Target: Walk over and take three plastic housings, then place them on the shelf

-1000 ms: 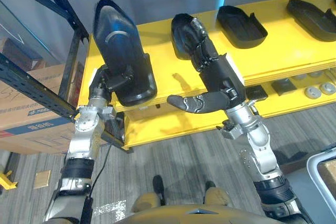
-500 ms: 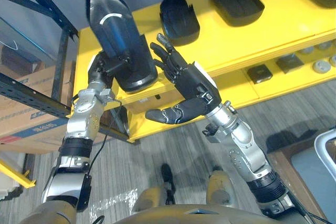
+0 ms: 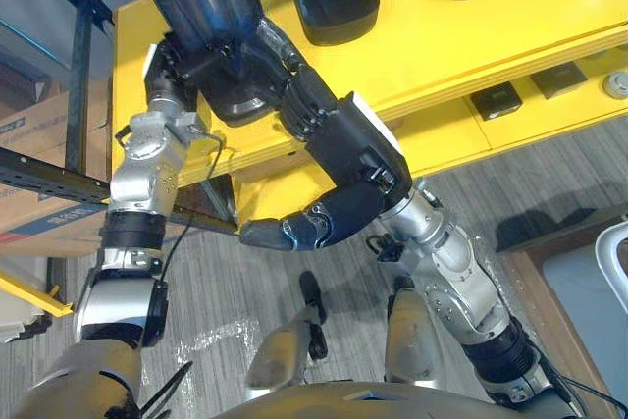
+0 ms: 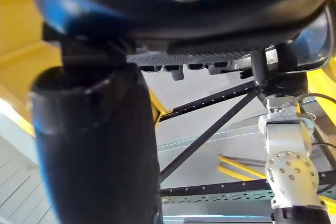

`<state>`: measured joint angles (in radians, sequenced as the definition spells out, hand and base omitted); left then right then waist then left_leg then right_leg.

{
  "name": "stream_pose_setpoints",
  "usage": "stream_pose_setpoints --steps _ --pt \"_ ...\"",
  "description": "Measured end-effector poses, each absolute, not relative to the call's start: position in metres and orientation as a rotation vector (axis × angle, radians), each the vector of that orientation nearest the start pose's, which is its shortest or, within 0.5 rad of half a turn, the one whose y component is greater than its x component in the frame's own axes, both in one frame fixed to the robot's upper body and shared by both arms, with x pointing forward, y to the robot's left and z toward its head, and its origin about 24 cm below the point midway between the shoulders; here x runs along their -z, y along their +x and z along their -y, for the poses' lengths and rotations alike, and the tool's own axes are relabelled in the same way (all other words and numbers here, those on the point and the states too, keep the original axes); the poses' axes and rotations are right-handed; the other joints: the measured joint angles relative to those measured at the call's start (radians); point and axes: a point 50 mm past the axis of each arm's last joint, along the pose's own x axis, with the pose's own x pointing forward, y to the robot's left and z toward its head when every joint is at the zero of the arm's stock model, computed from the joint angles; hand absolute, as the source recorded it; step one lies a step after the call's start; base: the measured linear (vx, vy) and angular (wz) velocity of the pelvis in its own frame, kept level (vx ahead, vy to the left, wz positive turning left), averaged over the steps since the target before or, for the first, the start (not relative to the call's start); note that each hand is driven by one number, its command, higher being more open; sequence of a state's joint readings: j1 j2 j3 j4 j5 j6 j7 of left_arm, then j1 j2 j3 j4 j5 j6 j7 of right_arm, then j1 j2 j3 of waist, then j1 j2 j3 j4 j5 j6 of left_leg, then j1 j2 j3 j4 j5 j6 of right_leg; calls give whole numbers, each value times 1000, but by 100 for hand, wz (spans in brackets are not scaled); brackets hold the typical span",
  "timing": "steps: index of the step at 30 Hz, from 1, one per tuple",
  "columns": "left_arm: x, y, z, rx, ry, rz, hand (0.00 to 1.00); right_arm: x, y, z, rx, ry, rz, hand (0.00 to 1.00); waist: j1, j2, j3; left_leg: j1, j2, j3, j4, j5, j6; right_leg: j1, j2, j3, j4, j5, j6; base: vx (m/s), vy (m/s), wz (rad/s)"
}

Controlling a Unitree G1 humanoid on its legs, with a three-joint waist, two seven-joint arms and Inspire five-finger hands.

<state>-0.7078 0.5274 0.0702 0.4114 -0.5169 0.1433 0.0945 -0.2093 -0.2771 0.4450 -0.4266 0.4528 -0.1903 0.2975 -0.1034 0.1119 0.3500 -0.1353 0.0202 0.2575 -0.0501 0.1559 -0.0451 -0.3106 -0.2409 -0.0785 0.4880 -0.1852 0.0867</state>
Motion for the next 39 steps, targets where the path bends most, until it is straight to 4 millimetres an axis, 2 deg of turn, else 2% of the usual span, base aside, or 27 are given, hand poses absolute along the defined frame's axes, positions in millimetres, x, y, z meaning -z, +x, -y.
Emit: stream_pose_setpoints --steps 7,12,20,25,37,38,39 --pt "-198 360 -280 -255 -20 166 0 -175 215 60 -908 200 641 100 16 1 1 -5 3 3 18 -13 0 3 -2 -3 2 0 0 38 -31 1" --pt "-198 357 -295 -247 26 115 0 -169 212 58 -903 219 610 100 21 5 6 -15 4 5 51 -34 7 15 -9 -13 -1 -2 2 6 -5 4" --pt "-195 360 -295 -182 37 74 0 -168 211 58 -889 224 601 100 26 7 8 -20 4 23 65 -37 11 18 -17 -15 -1 -3 4 2 -2 2" --pt "-195 360 -295 -182 35 70 0 -176 208 61 -887 226 642 100 25 7 8 -25 4 27 65 -37 11 14 -17 -13 -2 -4 6 0 0 0" --pt "-196 361 -300 -257 -52 50 0 -184 210 68 -838 225 676 100 34 -4 26 -33 4 37 66 -36 11 -1 -17 -3 -1 -5 8 12 -7 -1" --pt "-196 362 -299 -263 -65 51 100 -184 211 68 -833 225 677 100 37 -6 31 -33 4 37 66 -36 11 -1 -17 -3 -1 -5 8 0 0 0" --pt "-197 363 -299 -268 -79 50 100 -185 211 69 -826 226 678 100 40 -8 36 -33 4 38 67 -36 11 -1 -17 -2 -2 -5 8 0 0 0"
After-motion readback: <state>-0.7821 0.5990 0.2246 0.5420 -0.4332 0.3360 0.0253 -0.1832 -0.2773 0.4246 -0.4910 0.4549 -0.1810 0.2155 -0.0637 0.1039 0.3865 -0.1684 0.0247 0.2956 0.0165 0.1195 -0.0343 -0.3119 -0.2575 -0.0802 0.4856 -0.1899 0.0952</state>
